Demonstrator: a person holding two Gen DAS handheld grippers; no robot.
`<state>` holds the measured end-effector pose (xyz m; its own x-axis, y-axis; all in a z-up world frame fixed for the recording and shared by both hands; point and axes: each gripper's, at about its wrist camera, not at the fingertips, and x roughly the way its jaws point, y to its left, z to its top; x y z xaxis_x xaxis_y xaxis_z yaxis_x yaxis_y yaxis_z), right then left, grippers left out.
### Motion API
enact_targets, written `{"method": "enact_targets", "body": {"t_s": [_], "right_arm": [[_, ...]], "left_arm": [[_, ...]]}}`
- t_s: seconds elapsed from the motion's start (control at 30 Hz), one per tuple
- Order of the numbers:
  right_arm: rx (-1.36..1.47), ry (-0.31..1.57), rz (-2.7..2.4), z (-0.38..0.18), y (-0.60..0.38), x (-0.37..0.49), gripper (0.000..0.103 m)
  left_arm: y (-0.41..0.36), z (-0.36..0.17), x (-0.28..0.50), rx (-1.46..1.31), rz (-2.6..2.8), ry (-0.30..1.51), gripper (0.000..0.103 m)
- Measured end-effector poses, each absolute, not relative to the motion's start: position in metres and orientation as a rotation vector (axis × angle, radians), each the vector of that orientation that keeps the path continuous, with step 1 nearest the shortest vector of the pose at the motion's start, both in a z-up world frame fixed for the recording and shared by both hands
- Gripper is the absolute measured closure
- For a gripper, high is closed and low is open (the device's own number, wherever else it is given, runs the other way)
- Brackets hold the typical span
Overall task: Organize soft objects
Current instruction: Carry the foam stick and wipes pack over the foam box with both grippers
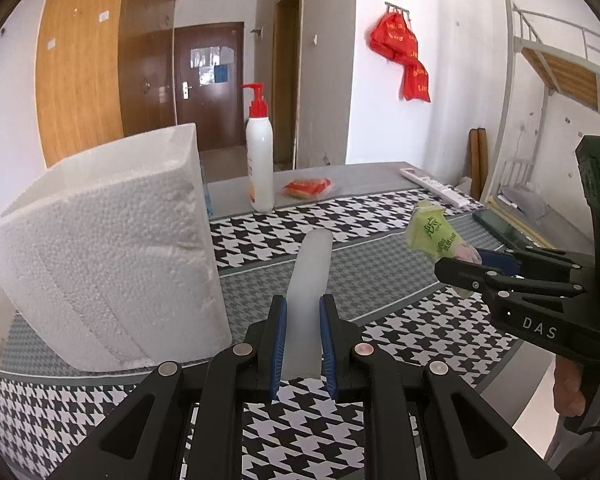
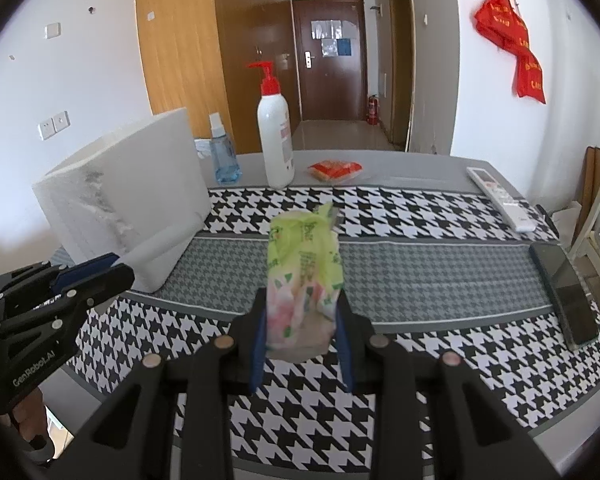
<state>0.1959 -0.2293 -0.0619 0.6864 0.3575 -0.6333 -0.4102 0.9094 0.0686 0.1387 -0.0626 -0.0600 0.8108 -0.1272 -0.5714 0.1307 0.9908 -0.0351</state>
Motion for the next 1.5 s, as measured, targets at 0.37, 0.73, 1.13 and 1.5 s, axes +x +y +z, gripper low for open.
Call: {"method": "enact_targets", "body": {"t_s": [0.37, 0.73, 1.13, 1.5], "right_arm": [[-0.083, 0.656, 0.437, -0.051, -0.228, 0.192, 0.069], [-0.071, 0.619, 0.434, -0.039, -0.233, 0.188, 0.069], [-0.062, 0.553, 0.449, -0.019, -0.234, 0.187, 0.069], [-0.063, 0.498, 0.498, -0.002, -0.224, 0.189, 0.069]], "left_arm": [[-0.060, -0.050, 0.136, 0.009, -0.132, 0.577, 0.085], [-0.064, -0.038, 0.141, 0.023, -0.135, 0.543, 0.085], [-0.062, -0.018, 0.144, 0.050, -0.110, 0.477, 0.085], [-0.051, -0.002, 0.139, 0.053, -0.080, 0.418, 0.085]]}}
